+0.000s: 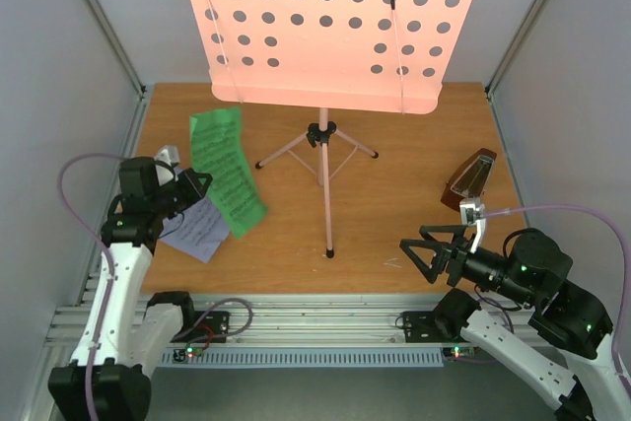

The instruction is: Pack up the instrument practice props

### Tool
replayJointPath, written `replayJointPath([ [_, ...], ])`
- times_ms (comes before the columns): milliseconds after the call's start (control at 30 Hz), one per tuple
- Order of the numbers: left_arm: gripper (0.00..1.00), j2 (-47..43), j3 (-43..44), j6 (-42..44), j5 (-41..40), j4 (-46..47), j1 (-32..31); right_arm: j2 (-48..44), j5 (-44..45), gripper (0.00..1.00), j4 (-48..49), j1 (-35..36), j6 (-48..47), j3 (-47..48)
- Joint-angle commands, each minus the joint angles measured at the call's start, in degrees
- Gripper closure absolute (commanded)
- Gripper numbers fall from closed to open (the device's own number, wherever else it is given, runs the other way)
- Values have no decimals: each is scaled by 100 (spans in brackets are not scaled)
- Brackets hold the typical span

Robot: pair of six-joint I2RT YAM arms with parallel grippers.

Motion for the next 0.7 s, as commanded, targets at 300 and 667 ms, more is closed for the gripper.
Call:
replayJointPath([
  [300,100,1362,-559,-553,856,1828,1757,-44,162,1,-162,-6,-123,-57],
  [667,100,2027,-920,-430,456,2127,2009,-206,284,2,-358,-6,-139,-72],
])
